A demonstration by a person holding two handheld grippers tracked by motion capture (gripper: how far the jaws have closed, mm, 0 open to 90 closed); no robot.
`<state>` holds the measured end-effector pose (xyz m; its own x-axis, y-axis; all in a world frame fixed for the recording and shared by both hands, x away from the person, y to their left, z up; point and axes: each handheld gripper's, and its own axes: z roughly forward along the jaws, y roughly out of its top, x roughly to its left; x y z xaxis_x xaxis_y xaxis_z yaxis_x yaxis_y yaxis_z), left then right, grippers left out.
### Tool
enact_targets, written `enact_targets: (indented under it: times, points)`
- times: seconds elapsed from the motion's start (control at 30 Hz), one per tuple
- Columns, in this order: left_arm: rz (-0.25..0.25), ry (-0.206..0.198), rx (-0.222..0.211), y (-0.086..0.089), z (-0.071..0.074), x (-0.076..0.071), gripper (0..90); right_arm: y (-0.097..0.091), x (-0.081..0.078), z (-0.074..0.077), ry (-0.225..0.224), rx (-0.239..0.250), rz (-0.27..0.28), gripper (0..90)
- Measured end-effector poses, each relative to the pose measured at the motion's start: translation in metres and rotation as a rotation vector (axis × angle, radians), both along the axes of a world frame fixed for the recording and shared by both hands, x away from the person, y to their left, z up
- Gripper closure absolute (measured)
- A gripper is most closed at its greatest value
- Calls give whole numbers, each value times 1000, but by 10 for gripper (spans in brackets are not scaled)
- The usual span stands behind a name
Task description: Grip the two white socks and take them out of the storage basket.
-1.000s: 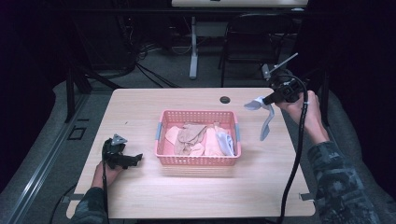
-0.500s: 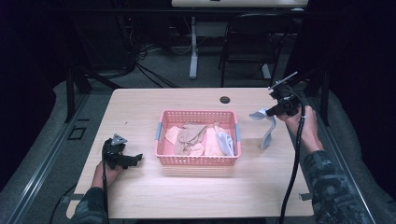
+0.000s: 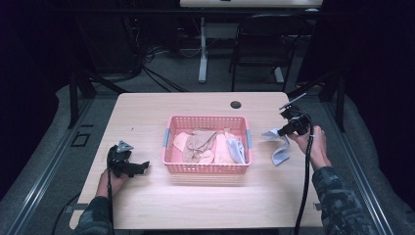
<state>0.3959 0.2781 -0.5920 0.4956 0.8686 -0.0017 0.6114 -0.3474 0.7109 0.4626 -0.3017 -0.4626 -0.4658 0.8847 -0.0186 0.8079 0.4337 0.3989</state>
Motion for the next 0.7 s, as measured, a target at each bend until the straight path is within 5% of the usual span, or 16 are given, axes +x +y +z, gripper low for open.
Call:
enact_targets:
  times: [0.23,0.33,0.53,0.7]
  points:
    - [1,0,0,0,0,0,1,-2,2,-29,53,4,-25,782]
    - [1,0,0,0,0,0,1,-4,2,-36,93,20,-28,678]
    - [1,0,0,0,0,0,1,-3,-3,-19,44,43,-2,333]
    - [1,0,0,0,0,0,1,6,-9,7,-8,71,21,187]
